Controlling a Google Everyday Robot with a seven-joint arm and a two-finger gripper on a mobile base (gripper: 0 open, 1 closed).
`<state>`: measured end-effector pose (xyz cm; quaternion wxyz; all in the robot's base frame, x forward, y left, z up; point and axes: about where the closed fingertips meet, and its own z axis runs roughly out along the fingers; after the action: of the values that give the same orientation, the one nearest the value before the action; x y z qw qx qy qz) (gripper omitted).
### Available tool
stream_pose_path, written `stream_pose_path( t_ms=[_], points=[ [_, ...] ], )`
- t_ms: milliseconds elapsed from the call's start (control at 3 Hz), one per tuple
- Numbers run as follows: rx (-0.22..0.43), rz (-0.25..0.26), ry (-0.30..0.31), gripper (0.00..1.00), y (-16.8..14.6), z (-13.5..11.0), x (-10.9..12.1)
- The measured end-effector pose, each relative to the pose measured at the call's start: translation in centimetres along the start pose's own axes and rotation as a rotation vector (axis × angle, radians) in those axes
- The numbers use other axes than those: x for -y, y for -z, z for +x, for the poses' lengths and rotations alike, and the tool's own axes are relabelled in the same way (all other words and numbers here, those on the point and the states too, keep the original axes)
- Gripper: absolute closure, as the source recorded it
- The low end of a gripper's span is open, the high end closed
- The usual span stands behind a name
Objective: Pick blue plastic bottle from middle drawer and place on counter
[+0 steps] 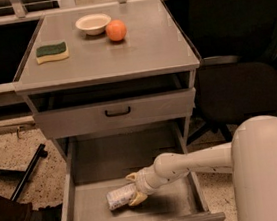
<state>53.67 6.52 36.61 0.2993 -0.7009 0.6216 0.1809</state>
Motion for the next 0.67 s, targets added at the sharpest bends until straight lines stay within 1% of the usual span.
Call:
stream_pose_path(
  t_ms=[333, 667],
  points=[
    [0.024, 0.027, 0.048, 0.88, 2.7, -3.8, 3.6],
    [0.019, 0.073, 0.115, 1.00, 7.4, -9.2, 9.6]
  ],
)
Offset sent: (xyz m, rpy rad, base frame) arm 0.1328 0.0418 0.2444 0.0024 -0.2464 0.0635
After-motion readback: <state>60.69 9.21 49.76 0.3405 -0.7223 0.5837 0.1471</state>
